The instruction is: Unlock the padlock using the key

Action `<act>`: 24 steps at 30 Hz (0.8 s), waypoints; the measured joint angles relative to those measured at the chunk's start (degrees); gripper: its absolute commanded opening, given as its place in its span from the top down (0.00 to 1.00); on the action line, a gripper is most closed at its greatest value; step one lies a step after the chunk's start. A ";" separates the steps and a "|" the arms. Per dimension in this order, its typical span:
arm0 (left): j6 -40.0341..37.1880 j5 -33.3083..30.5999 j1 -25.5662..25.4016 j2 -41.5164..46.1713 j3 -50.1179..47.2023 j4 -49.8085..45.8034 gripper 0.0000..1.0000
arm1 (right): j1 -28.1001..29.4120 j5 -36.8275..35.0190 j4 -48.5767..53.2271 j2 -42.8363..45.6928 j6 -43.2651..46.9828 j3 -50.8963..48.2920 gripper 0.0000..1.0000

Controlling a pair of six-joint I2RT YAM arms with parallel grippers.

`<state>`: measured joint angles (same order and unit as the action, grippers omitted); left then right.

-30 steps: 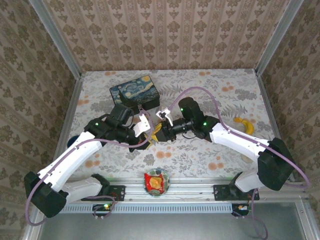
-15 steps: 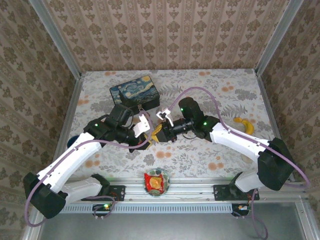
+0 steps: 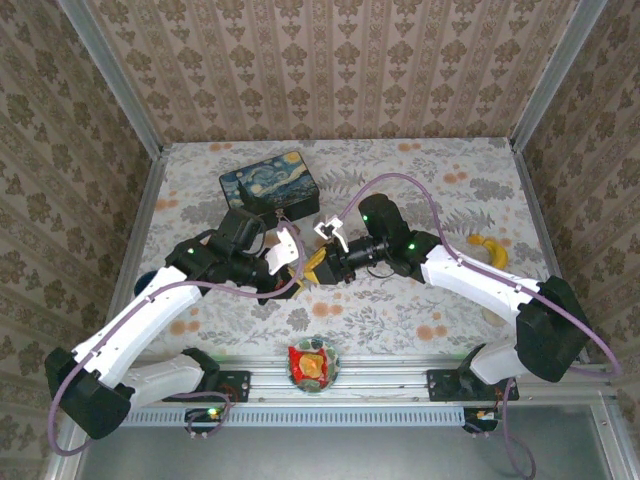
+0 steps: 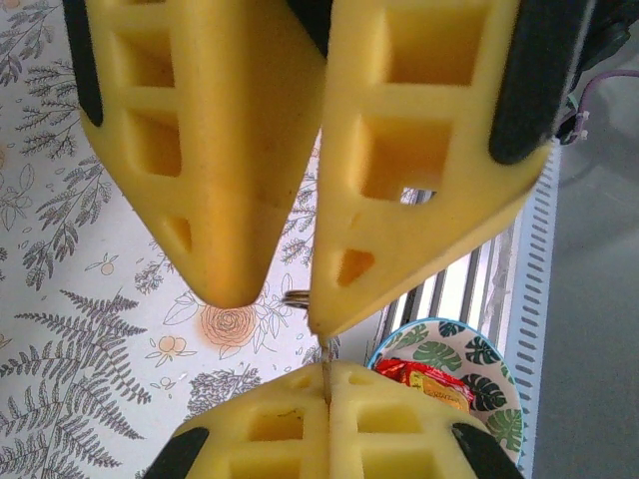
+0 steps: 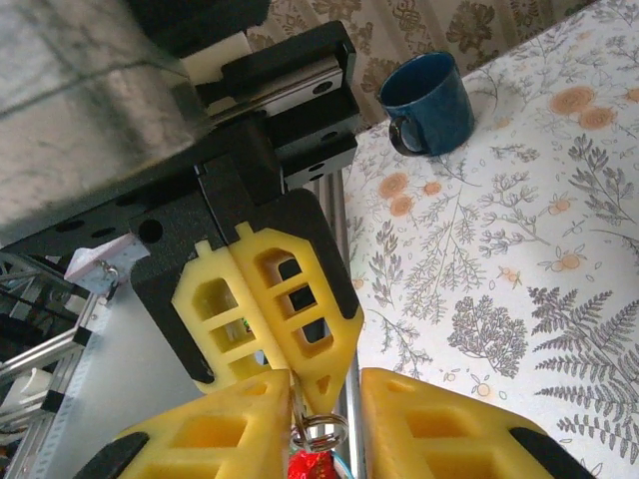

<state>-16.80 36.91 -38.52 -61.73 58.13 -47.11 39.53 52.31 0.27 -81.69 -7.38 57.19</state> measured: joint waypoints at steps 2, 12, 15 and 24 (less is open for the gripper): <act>0.00 0.00 0.04 0.00 -0.02 0.04 1.00 | -0.07 0.04 0.39 0.00 0.07 0.00 0.72; 0.04 0.02 0.76 -0.02 -0.28 0.39 1.00 | -0.17 1.40 1.53 0.00 0.42 0.02 1.00; 0.48 0.61 1.29 0.00 -0.42 0.85 0.97 | -0.39 1.57 1.36 0.00 0.81 0.02 1.00; 4.33 1.70 3.63 2.93 -1.90 5.14 0.49 | -2.58 2.10 -3.17 0.00 -3.37 -2.08 1.00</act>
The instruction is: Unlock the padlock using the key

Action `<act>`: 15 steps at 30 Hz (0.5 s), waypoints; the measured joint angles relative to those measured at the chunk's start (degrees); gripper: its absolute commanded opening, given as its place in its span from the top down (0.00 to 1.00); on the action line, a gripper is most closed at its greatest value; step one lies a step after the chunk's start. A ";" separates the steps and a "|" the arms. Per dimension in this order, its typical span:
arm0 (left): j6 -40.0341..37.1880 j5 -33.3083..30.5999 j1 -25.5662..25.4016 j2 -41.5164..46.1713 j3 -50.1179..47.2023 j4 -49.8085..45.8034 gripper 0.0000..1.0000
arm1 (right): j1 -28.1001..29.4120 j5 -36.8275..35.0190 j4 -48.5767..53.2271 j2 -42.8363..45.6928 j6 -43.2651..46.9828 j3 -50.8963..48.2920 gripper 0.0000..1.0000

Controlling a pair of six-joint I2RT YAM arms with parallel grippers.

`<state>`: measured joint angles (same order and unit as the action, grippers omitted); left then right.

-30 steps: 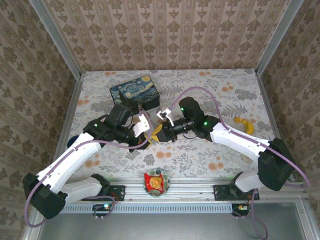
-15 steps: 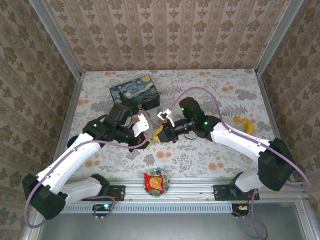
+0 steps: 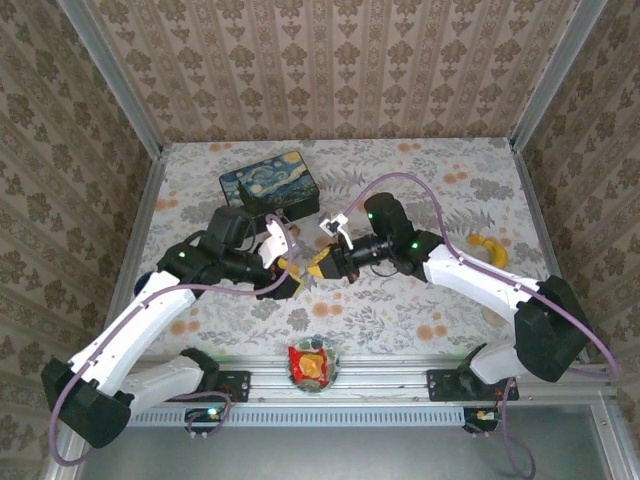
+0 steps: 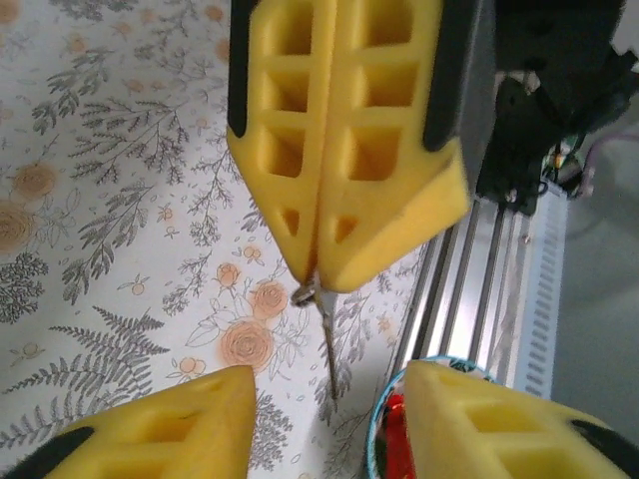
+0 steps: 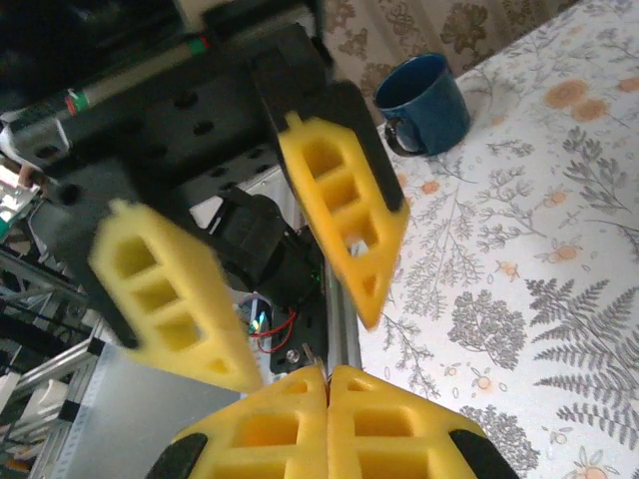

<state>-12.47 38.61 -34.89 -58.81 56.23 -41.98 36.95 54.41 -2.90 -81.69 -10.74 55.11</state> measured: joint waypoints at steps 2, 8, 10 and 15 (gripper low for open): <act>1.44 -0.04 0.13 1.03 -0.44 1.33 0.44 | -1.01 -0.66 -1.95 0.02 -1.86 -1.18 1.00; 9.01 -2.89 0.68 7.39 -4.61 9.79 0.31 | -3.87 -6.80 -8.41 3.43 -10.05 -6.21 1.00; 13.31 -5.60 0.94 10.62 -7.52 14.62 0.20 | -4.42 -9.77 -10.93 4.96 -13.42 -7.96 1.00; 24.04 -14.45 1.25 17.05 -13.84 24.98 0.05 | -5.05 -17.05 -14.84 8.15 -20.02 -11.89 1.00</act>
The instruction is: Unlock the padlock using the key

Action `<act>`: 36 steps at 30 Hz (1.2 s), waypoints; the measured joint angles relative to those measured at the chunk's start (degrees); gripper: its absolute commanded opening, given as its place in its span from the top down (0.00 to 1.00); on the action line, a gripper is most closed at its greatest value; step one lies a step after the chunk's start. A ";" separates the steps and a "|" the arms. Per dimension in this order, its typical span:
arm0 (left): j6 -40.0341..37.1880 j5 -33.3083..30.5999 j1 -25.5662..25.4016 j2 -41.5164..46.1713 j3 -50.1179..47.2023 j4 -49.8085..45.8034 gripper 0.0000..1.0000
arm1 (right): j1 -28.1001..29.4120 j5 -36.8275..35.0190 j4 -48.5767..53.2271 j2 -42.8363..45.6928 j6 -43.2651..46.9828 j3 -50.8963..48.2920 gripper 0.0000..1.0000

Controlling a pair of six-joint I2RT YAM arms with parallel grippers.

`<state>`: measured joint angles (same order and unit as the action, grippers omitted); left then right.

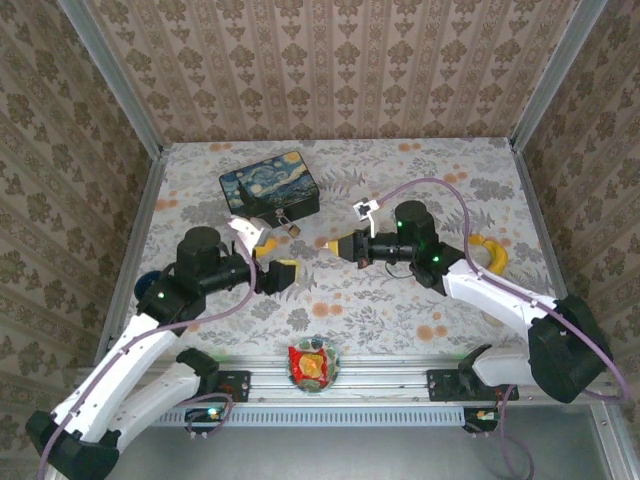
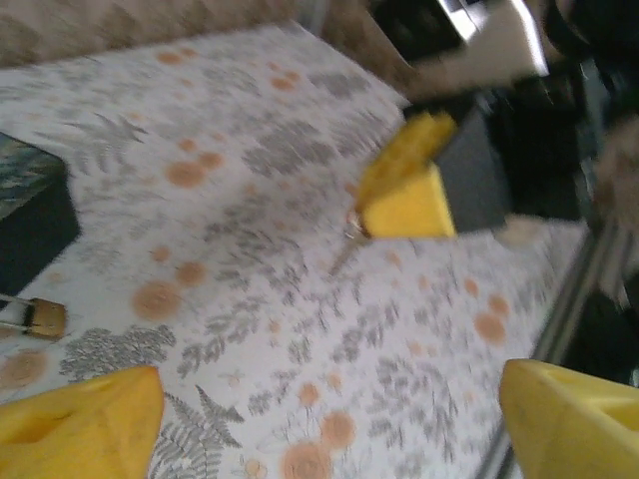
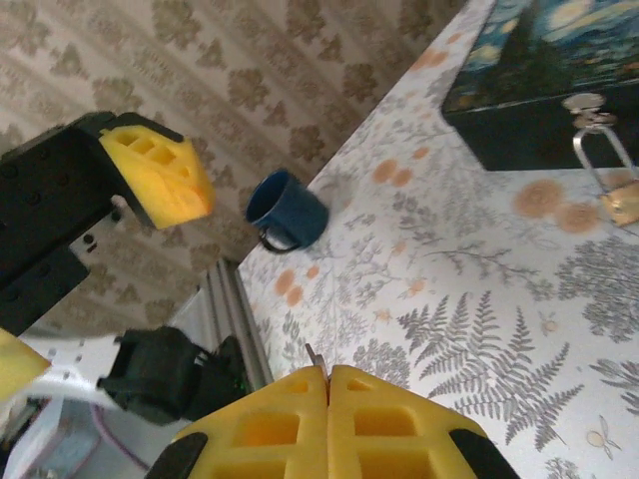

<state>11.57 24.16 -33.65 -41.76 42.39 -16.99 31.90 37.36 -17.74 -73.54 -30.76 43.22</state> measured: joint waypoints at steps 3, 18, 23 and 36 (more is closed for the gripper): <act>4.92 -4.72 0.00 2.62 -3.56 5.18 0.04 | -0.02 -3.85 -0.61 1.84 -2.71 -1.90 1.00; 14.36 -8.07 0.59 -4.17 -13.18 31.19 0.00 | -0.02 -16.28 -9.38 6.47 -11.93 -8.31 1.00; 16.52 -6.10 0.66 -8.63 -13.20 37.03 0.10 | -0.02 -17.84 -12.57 6.47 -14.82 -9.31 1.00; 23.21 3.65 -0.04 -21.31 -12.41 51.10 0.42 | -0.02 -18.88 -19.19 5.44 -19.54 -9.33 1.00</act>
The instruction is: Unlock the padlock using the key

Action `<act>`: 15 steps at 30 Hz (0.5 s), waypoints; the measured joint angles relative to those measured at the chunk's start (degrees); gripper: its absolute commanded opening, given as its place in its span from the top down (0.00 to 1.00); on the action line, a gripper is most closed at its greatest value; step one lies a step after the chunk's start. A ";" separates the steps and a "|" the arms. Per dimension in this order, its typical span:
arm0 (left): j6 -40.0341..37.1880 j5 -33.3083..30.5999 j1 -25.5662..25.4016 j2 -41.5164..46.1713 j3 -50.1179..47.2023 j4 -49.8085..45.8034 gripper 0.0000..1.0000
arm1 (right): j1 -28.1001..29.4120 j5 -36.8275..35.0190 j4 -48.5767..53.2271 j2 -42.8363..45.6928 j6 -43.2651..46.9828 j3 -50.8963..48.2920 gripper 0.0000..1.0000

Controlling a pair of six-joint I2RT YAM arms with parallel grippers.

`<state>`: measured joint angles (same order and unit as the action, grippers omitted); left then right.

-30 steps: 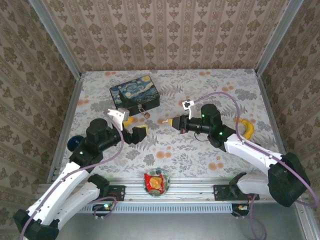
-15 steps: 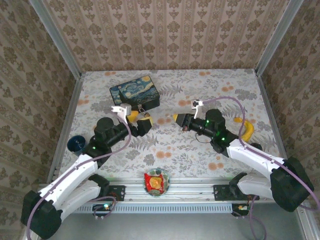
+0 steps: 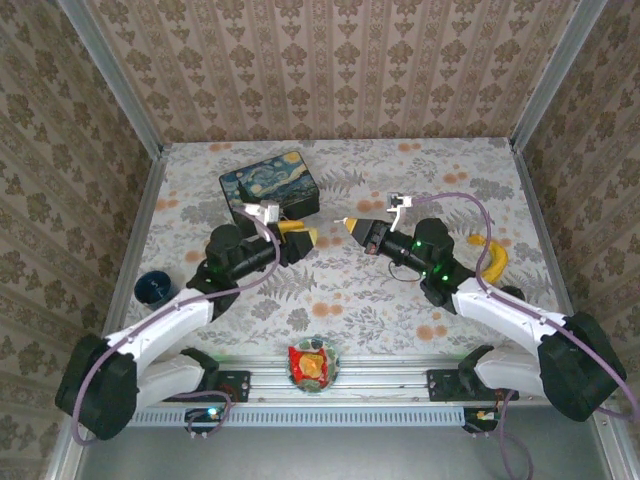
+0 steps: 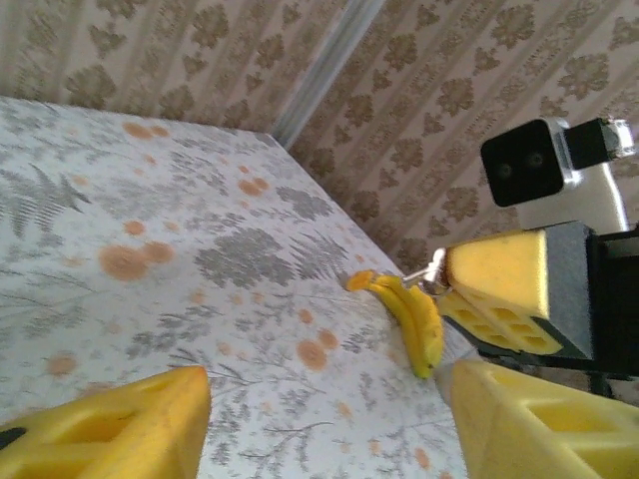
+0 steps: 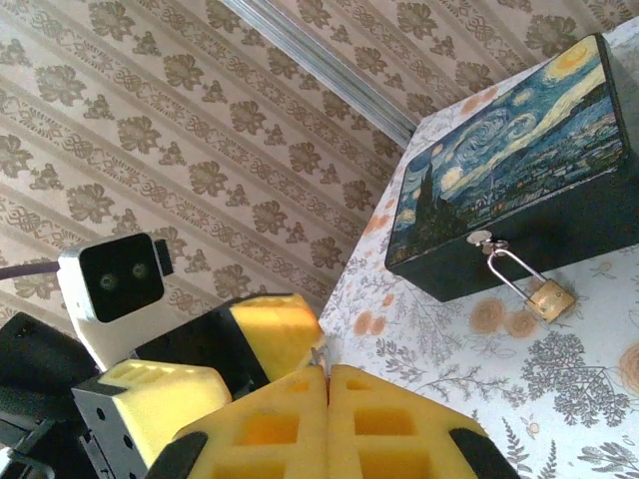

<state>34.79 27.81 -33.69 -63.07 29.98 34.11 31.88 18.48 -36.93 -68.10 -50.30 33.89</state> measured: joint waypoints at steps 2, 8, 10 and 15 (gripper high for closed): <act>0.94 1.53 -0.50 -2.16 0.63 2.27 0.45 | 0.00 0.26 -0.83 -0.61 -0.81 0.00 1.00; 4.57 5.51 -0.90 -7.72 3.04 10.54 0.52 | 0.04 1.70 -4.15 -2.45 -3.37 0.02 1.00; 5.81 6.16 -1.09 -9.14 3.72 13.07 0.55 | 0.04 2.16 -5.18 -2.99 -4.09 0.02 1.00; 8.13 8.33 -1.20 -11.06 4.31 16.90 0.63 | 0.04 3.02 -7.06 -3.72 -5.70 0.02 1.00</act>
<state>42.92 36.14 -34.89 -74.13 34.28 51.00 31.92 21.50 -43.99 -71.81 -56.01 33.91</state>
